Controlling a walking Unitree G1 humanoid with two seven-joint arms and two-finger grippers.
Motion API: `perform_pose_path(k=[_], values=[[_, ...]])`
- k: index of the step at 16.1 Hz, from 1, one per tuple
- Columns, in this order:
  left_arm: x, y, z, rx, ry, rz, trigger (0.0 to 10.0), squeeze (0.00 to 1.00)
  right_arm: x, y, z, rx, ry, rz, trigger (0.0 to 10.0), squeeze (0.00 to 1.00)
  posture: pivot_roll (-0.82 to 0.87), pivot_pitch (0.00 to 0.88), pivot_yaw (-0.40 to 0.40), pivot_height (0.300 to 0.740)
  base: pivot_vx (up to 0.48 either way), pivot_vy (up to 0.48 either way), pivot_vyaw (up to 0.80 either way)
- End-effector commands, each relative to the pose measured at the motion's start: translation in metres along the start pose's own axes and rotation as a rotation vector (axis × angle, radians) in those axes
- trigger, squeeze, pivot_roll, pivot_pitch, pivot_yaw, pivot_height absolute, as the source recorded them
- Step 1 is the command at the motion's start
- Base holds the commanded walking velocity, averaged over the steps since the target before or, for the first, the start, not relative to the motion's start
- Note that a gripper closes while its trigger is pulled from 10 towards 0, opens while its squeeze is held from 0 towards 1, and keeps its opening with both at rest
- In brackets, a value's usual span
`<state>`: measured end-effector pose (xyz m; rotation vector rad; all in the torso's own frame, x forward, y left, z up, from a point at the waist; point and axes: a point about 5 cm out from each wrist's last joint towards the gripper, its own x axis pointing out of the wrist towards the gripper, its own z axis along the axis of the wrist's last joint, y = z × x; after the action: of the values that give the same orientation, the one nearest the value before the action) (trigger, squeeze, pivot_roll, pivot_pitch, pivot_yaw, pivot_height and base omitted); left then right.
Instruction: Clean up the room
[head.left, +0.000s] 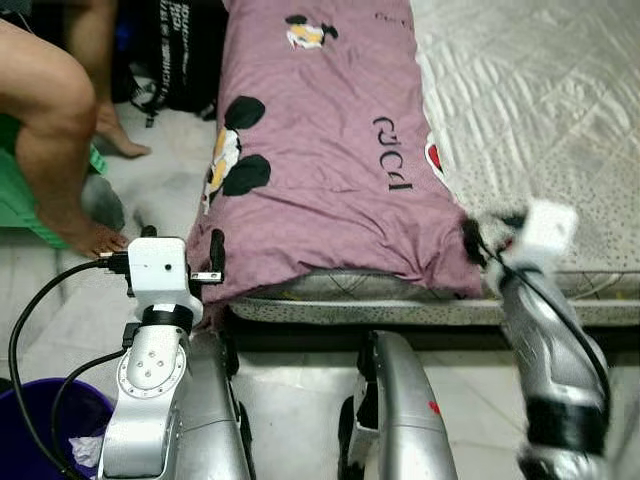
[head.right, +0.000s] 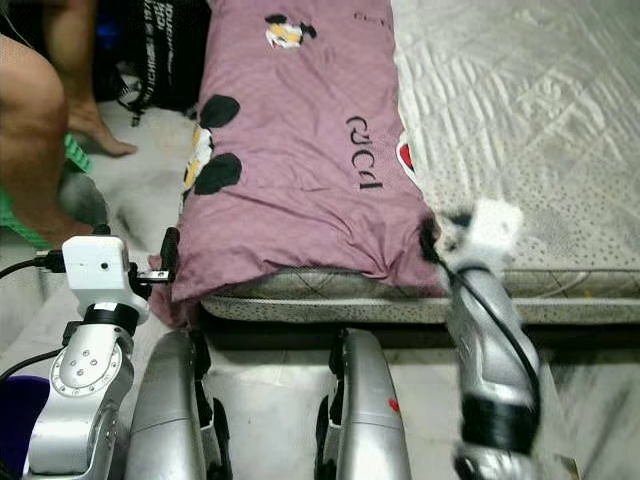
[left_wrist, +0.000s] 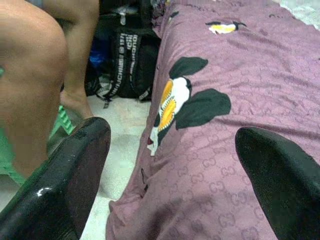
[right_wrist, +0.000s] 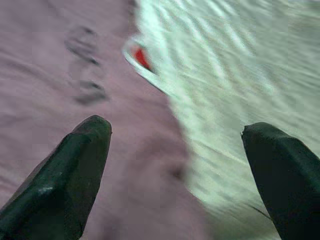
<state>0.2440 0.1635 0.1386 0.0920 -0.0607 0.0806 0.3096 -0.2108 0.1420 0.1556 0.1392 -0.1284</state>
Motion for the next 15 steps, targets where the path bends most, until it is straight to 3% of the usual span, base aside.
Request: perform_pose_path(k=[1,4,6,8,12,15], values=[[-0.001,0.001,-0.003,-0.002,0.01,0.004,10.0,0.0,0.001,-0.001,-0.009,0.016,0.033,0.013,10.0,0.0,0.12,0.121,-0.057,0.542,0.0,0.0,0.0],[0.002,0.004,-0.004,-0.016,0.017,0.013,10.0,0.0,0.011,0.017,-0.025,0.115,0.141,0.056,10.0,0.0,0.13,0.113,-0.056,0.542,0.0,0.0,0.0],[0.004,0.001,-0.005,-0.021,0.02,0.001,10.0,0.0,0.026,0.034,-0.042,0.044,0.2,0.048,10.0,0.0,0.13,0.11,-0.05,0.542,0.0,0.0,0.0],[0.006,-0.002,-0.004,-0.022,0.018,-0.009,10.0,0.0,0.038,0.041,-0.052,-0.039,0.205,-0.023,10.0,0.0,0.15,0.107,-0.048,0.542,0.0,0.0,0.0],[0.004,0.001,-0.004,-0.009,0.019,-0.012,10.0,0.0,0.047,0.04,-0.054,-0.127,0.148,-0.082,10.0,0.0,0.17,0.122,-0.047,0.542,0.0,0.0,0.0],[0.0,0.003,-0.005,0.002,0.025,-0.003,10.0,0.0,0.051,0.023,-0.055,-0.212,0.126,-0.152,10.0,0.0,0.17,0.143,-0.045,0.542,0.0,0.0,0.0]])
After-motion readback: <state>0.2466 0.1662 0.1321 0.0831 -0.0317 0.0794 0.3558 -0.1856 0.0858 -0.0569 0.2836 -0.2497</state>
